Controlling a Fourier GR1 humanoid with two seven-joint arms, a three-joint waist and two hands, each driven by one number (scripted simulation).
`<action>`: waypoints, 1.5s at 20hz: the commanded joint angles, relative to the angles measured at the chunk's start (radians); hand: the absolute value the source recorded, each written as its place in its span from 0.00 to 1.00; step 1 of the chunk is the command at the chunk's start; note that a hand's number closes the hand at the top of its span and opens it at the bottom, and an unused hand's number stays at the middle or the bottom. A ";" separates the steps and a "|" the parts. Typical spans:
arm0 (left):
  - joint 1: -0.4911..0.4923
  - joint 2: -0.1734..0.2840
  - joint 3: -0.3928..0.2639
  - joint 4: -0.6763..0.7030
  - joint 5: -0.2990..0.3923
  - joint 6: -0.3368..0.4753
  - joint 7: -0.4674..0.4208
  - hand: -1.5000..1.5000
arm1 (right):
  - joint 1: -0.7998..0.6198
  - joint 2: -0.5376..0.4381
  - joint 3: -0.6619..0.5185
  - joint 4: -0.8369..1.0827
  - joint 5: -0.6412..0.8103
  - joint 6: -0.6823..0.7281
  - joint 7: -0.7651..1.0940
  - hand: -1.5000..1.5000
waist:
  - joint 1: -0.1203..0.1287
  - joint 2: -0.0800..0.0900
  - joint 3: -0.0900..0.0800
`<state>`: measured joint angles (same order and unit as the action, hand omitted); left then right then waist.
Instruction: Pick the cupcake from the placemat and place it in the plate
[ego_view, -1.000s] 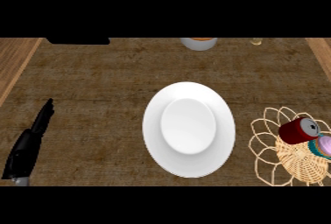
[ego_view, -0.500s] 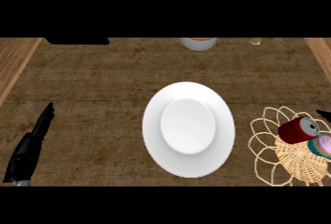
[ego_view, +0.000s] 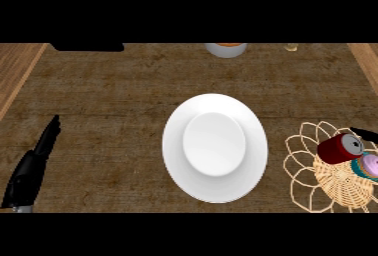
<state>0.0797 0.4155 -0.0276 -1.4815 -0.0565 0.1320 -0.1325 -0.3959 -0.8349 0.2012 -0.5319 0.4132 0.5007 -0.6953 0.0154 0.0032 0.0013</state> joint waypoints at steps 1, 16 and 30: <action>-0.025 -0.045 -0.034 0.009 -0.038 0.024 0.024 0.50 | -0.013 0.027 0.008 0.055 0.004 0.087 -0.141 1.00 | -0.002 0.002 0.001; -0.061 -0.046 -0.038 0.019 -0.050 -0.027 -0.006 0.50 | -0.338 0.159 0.133 0.088 0.239 -0.372 0.064 1.00 | 0.089 0.026 0.003; -0.042 -0.052 -0.001 0.030 -0.050 -0.017 0.006 0.50 | -0.525 0.119 -0.099 0.240 0.114 -0.626 -0.187 1.00 | 0.025 0.012 0.002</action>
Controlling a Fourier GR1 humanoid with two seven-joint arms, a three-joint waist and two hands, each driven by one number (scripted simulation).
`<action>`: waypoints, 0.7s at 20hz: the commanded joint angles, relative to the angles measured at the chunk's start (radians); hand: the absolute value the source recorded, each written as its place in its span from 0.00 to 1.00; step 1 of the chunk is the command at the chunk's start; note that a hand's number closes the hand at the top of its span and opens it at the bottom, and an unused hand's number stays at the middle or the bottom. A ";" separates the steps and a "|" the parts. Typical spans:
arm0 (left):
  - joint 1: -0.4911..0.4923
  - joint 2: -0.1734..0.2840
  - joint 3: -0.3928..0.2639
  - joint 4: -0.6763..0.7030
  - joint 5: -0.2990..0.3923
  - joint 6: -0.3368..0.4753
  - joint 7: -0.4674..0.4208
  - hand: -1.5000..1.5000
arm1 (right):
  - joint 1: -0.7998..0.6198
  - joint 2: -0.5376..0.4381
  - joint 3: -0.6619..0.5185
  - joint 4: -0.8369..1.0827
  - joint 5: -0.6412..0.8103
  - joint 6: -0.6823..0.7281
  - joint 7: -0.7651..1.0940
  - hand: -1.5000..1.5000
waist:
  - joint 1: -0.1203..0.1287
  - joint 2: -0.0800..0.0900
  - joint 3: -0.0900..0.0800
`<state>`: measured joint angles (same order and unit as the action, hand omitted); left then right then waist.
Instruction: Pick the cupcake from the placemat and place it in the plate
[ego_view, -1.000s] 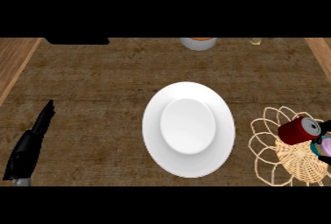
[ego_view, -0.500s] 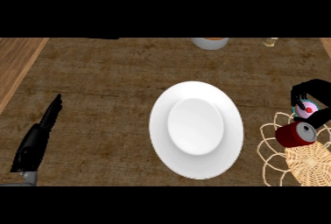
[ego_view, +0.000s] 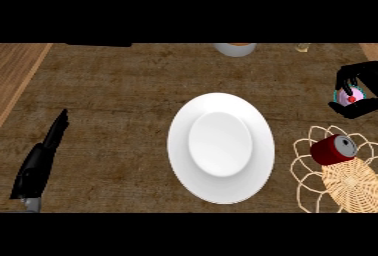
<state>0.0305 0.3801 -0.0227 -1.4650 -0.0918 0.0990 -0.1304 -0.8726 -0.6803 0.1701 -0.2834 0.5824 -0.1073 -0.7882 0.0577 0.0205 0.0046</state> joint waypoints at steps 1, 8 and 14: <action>0.031 -0.009 0.001 0.005 -0.025 0.024 -0.015 0.50 | -0.045 0.001 -0.080 -0.021 -0.065 -0.056 -0.097 1.00 | -0.020 -0.010 -0.002; 0.073 0.009 0.033 -0.027 -0.004 -0.001 -0.014 0.50 | -0.074 -0.003 -0.124 -0.120 -0.150 0.182 -0.301 1.00 | -0.045 -0.023 -0.005; 0.036 0.004 0.052 -0.012 -0.017 0.018 0.045 0.50 | -0.068 0.041 -0.078 -0.334 -0.189 0.356 -0.208 1.00 | -0.080 -0.035 -0.007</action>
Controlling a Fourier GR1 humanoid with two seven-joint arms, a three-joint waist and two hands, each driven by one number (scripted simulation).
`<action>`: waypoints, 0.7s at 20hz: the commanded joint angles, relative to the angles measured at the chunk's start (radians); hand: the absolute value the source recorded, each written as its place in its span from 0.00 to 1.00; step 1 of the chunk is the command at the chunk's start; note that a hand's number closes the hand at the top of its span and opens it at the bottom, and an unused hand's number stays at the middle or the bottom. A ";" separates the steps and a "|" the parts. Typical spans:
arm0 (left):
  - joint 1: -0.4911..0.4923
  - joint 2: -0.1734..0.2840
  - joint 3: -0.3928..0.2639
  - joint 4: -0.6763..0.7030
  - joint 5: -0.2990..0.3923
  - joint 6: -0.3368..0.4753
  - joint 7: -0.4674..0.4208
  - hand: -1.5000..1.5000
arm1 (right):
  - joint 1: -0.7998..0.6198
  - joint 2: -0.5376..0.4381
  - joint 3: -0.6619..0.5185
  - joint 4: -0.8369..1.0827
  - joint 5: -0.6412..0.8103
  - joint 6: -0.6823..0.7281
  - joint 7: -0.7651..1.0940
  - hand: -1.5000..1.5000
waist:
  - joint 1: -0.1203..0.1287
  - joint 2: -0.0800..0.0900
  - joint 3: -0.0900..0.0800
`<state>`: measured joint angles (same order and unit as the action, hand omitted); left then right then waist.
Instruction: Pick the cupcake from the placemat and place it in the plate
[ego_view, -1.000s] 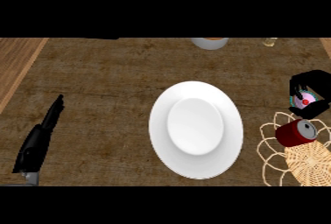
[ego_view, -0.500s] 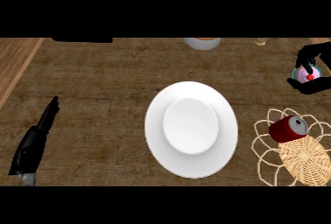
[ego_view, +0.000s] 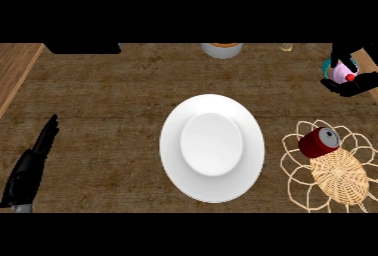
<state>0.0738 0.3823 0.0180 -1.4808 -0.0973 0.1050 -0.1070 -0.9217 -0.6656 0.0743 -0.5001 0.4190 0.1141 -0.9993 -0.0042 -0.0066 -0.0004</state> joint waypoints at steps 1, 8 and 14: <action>0.017 -0.019 -0.004 0.003 -0.020 0.016 -0.010 0.50 | 0.032 0.063 0.036 -0.153 -0.022 0.114 0.016 1.00 | -0.015 -0.006 -0.001; 0.049 0.011 0.043 -0.008 0.019 -0.035 -0.025 0.50 | 0.104 0.167 0.072 -0.517 -0.096 0.209 0.356 1.00 | -0.019 -0.008 -0.001; -0.017 -0.036 0.016 0.044 -0.045 0.012 -0.035 0.50 | 0.163 0.278 0.154 -0.729 -0.058 0.225 0.638 1.00 | -0.006 0.001 -0.001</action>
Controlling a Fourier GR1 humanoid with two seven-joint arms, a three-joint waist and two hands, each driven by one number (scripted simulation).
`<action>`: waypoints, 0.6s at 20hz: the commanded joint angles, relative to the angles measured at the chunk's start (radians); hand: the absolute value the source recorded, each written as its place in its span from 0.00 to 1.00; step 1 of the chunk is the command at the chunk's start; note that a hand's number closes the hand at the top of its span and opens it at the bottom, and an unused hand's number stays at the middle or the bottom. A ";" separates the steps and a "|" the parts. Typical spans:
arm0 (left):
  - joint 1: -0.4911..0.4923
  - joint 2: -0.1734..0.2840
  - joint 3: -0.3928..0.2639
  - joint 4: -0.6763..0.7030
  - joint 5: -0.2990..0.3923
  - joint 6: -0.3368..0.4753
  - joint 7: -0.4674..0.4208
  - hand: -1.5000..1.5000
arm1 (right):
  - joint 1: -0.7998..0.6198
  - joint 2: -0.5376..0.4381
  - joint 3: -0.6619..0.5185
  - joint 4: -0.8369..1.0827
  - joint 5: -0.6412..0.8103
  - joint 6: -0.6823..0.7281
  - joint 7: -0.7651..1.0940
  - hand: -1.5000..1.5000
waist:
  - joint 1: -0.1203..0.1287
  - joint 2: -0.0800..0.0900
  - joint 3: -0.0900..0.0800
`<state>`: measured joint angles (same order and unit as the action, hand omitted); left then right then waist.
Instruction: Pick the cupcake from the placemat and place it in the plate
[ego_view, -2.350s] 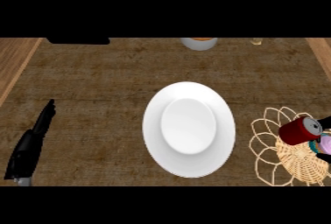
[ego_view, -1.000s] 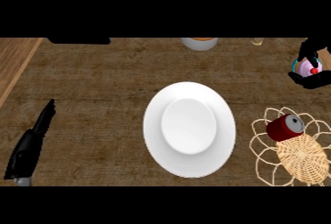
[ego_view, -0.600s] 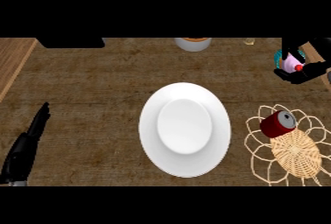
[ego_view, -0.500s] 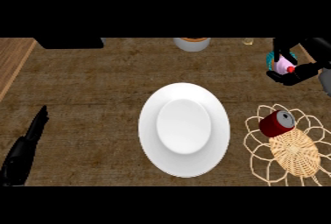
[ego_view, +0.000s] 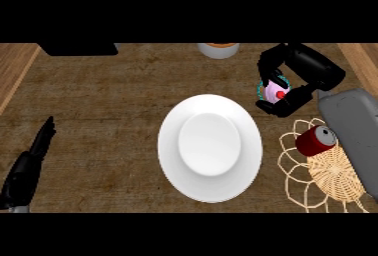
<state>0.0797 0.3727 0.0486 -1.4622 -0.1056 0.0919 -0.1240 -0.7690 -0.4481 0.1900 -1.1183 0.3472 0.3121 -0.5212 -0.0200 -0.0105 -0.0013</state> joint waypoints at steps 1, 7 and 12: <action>-0.012 -0.028 -0.026 -0.014 -0.020 0.002 0.026 0.50 | 0.022 0.071 0.073 -0.136 0.039 0.036 0.180 1.00 | 0.013 0.005 0.001; -0.014 -0.042 -0.023 -0.033 -0.048 0.009 0.025 0.50 | 0.093 0.209 0.176 -0.147 0.163 -0.022 0.277 1.00 | 0.025 0.010 0.001; 0.015 -0.047 -0.021 -0.054 -0.055 -0.011 0.014 0.50 | 0.187 0.262 0.252 -0.123 0.244 -0.044 0.241 1.00 | 0.026 0.010 0.002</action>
<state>0.0673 0.3473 0.0507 -1.4632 -0.1311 0.0707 -0.1316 -0.6525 -0.2131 0.3942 -1.2542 0.5319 0.2866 -0.2500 0.0034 -0.0015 -0.0005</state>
